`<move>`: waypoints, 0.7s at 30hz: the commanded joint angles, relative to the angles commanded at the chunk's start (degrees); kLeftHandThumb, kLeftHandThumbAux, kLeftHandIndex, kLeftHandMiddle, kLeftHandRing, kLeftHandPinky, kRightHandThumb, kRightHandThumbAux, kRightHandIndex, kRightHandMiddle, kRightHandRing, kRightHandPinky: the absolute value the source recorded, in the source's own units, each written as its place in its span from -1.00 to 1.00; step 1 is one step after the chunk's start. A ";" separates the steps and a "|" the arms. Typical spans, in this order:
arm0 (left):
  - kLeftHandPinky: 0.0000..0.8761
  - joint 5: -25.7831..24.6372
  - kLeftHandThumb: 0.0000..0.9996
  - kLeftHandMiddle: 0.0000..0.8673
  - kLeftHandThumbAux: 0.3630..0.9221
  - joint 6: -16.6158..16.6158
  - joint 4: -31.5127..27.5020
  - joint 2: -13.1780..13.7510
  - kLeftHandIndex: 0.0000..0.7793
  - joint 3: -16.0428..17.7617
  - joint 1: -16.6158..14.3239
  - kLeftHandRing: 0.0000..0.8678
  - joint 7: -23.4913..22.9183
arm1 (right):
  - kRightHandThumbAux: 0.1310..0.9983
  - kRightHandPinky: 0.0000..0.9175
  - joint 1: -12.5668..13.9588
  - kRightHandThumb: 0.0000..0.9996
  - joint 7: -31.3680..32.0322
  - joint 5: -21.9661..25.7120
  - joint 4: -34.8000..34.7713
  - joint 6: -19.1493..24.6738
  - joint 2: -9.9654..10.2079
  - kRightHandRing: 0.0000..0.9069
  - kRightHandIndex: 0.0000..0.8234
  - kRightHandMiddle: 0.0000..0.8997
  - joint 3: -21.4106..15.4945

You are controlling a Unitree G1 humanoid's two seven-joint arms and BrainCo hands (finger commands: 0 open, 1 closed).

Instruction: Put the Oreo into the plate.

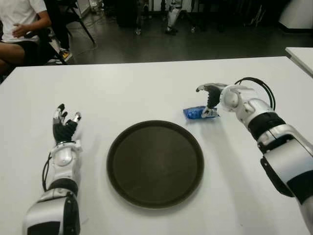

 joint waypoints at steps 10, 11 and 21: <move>-0.97 -0.10 -1.00 -1.00 0.38 0.21 0.10 -0.14 -1.00 0.17 -0.05 -1.00 -0.04 | 0.46 -1.00 -0.86 -1.00 -1.01 0.03 2.01 0.29 1.44 -0.89 -0.81 -0.77 -0.13; -0.97 -0.11 -1.00 -1.00 0.37 0.24 0.12 -0.14 -1.00 0.19 -0.07 -1.00 -0.01 | 0.44 -1.00 -0.94 -1.00 -1.01 0.05 2.14 0.32 1.54 -0.89 -0.81 -0.77 -0.15; -0.96 -0.04 -1.00 -0.98 0.36 -0.24 -0.02 -0.28 -1.00 0.14 0.05 -0.99 0.13 | 0.44 -1.00 -1.45 -1.00 -2.96 -0.11 3.81 2.27 3.58 -0.94 -0.87 -0.82 -0.38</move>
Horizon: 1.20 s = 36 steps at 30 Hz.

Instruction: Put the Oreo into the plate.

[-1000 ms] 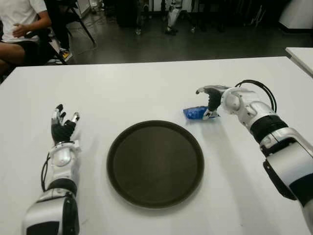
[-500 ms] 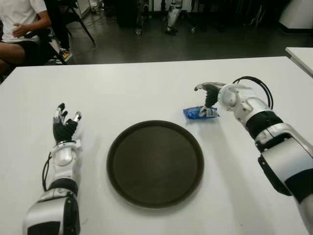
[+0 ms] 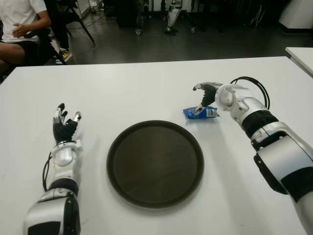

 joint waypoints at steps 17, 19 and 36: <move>-0.98 -0.07 -1.00 -1.00 0.36 0.06 0.07 0.10 -1.00 0.04 -0.02 -1.00 -0.32 | 0.45 -1.00 0.04 -1.00 0.56 0.88 2.47 -0.28 1.95 -0.93 -0.90 -0.81 -0.64; -0.98 -0.10 -1.00 -1.00 0.36 0.14 0.04 0.07 -1.00 0.06 -0.02 -1.00 -0.29 | 0.46 -1.00 -0.05 -1.00 0.93 1.25 2.63 0.18 2.22 -0.93 -0.91 -0.81 -1.08; -0.97 -0.55 -1.00 -1.00 0.43 -0.61 -0.27 -0.12 -1.00 0.54 0.34 -1.00 -0.97 | 0.34 -1.00 3.27 -1.00 -3.70 2.86 2.66 0.39 2.33 -1.00 -0.98 -0.90 -2.34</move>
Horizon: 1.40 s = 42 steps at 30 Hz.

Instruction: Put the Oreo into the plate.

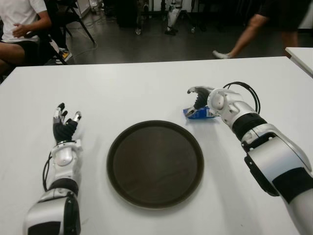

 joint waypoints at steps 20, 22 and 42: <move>-0.97 0.43 -1.00 -1.00 0.33 0.23 0.12 0.34 -1.00 -0.09 0.18 -1.00 0.20 | 0.57 -1.00 1.39 -1.00 0.31 0.53 0.48 -4.71 -1.66 -0.93 -0.85 -0.85 0.57; -0.97 0.46 -1.00 -0.99 0.34 0.27 0.07 0.33 -1.00 -0.11 0.18 -0.99 0.32 | 0.53 -1.00 1.57 -1.00 0.11 0.39 0.50 -4.18 -1.61 -0.93 -0.86 -0.86 0.75; -0.96 -0.19 -1.00 -0.99 0.28 0.74 0.09 0.45 -1.00 0.47 0.22 -0.99 -0.51 | 0.46 -1.00 3.80 -1.00 0.63 2.65 -1.88 2.11 -1.36 -1.00 -0.98 -0.92 -1.19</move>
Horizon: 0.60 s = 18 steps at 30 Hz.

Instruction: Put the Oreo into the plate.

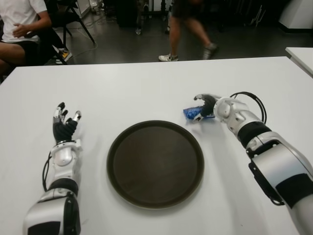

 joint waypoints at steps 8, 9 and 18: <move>-0.95 -0.20 -1.00 -1.00 0.25 -0.16 0.06 0.08 -1.00 0.22 -0.07 -1.00 -0.39 | 0.47 -1.00 0.62 -1.00 0.32 0.25 0.90 -0.59 -0.72 -1.00 -1.00 -0.91 0.06; -0.95 -0.20 -1.00 -0.99 0.27 -0.14 0.12 0.11 -1.00 0.22 -0.09 -0.99 -0.41 | 0.47 -1.00 0.62 -1.00 0.31 0.19 0.93 -0.63 -0.70 -1.00 -1.00 -0.91 0.14; -0.97 0.30 -1.00 -0.99 0.26 -0.02 0.34 0.33 -1.00 -0.09 -0.06 -1.00 0.12 | 0.49 -1.00 0.72 -1.00 1.06 0.45 0.89 -1.00 -0.90 -0.98 -0.97 -0.89 0.18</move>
